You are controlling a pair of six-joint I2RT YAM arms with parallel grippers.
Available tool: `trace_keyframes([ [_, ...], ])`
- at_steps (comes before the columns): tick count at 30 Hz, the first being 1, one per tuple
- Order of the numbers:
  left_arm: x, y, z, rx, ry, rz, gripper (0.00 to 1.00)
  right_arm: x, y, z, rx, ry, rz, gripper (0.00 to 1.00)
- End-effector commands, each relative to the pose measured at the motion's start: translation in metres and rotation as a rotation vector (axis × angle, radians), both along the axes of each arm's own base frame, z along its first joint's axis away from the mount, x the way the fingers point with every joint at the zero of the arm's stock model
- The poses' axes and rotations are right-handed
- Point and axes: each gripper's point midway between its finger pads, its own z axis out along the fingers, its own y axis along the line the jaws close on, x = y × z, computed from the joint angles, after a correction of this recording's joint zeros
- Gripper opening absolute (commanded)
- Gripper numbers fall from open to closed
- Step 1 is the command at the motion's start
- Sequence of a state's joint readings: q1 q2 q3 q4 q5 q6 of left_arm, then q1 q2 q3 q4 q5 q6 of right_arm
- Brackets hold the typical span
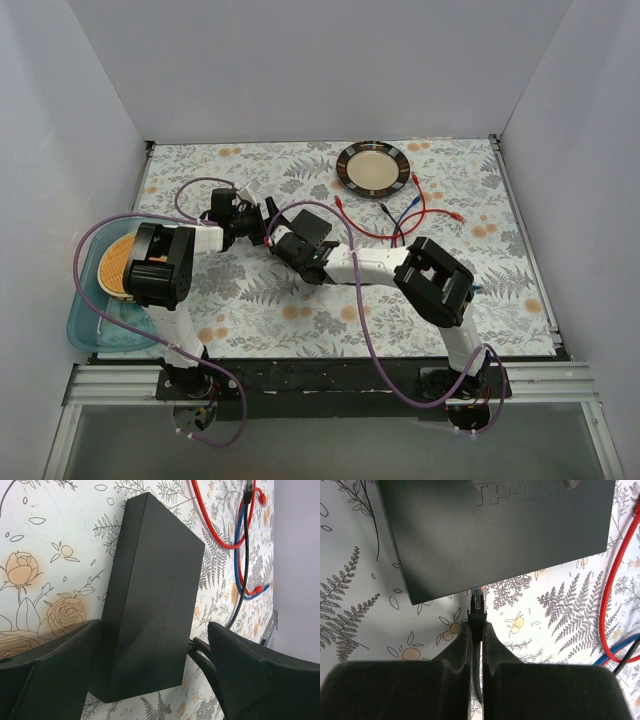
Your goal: Insert the plug into the switch port
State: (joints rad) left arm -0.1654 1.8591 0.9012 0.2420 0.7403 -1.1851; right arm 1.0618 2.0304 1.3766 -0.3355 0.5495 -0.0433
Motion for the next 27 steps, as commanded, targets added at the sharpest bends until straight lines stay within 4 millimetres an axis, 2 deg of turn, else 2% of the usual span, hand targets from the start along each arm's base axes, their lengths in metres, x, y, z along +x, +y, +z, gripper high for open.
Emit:
trace_keyframes([
  [1, -0.045, -0.021, -0.002, -0.091, 0.142, -0.129, 0.86, 0.013, 0.023, -0.004, 0.080, -0.094, 0.010, 0.01],
  [8, -0.051, -0.025, -0.004, -0.115, 0.163, -0.164, 0.86, 0.014, 0.027, -0.012, 0.066, -0.111, 0.056, 0.01],
  [13, -0.057, -0.028, -0.006, -0.130, 0.187, -0.186, 0.86, 0.017, 0.034, -0.008, 0.092, -0.120, 0.064, 0.01],
  [17, -0.062, -0.030, -0.007, -0.146, 0.205, -0.195, 0.86, 0.020, 0.034, -0.017, 0.059, -0.113, 0.054, 0.01],
  [21, -0.069, -0.031, -0.006, -0.167, 0.223, -0.190, 0.86, 0.017, 0.036, -0.019, 0.076, -0.100, 0.048, 0.01],
  [27, -0.069, -0.032, 0.001, -0.191, 0.221, -0.170, 0.86, 0.006, 0.048, -0.019, 0.165, -0.037, 0.053, 0.01],
])
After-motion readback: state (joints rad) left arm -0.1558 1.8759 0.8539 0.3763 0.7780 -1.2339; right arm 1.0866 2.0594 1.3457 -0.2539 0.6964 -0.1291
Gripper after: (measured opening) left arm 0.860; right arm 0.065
